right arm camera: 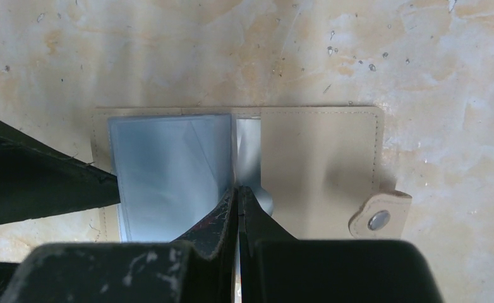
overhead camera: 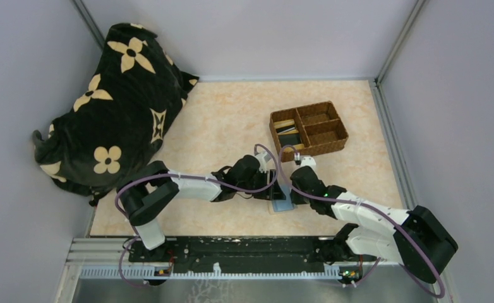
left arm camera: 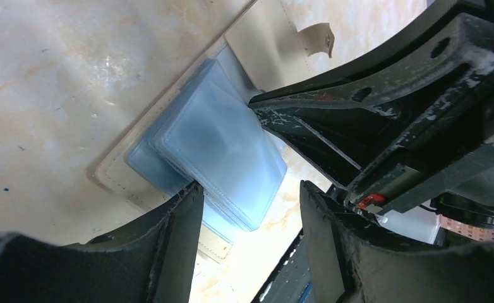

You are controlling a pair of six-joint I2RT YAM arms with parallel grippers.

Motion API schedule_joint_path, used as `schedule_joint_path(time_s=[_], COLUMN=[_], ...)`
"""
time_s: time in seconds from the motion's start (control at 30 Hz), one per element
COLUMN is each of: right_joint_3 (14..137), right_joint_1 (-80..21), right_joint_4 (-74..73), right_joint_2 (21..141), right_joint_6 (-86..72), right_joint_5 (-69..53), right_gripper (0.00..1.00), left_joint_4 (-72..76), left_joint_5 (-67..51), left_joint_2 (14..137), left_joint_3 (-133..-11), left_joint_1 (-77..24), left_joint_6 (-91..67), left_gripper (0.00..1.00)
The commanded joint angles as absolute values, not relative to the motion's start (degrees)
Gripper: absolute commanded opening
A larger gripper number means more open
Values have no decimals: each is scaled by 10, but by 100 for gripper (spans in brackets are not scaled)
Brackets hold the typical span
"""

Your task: Take the credit cards out of the card holder

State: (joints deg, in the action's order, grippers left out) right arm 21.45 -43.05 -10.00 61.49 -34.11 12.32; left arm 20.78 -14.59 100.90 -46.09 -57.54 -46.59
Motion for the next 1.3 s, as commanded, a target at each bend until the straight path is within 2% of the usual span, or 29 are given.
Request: schedule_joint_path(time_s=[0.0,0.33,0.9,1.27], right_joint_3=[218,209,228,283], right_joint_1=[-436,-436,-435,-435], right_joint_4=[-78,-71,-140,-272], right_joint_2=[603,601,512,413], right_joint_6=[-357,-365,-365,-382], right_joint_5=[69,54,65,184], right_gripper=[0,0,0,0], left_joint_4=[267,279,296,308], left_joint_5=[-173,-166,-185,-191], left_joint_2=[977,973,1026,1035], left_joint_3=[-493,-485,-513,-510], left_joint_1=[-591,-591,-593,-594], left_joint_6=[-470,-476,-482,-488], left_gripper=[63,63,63,63])
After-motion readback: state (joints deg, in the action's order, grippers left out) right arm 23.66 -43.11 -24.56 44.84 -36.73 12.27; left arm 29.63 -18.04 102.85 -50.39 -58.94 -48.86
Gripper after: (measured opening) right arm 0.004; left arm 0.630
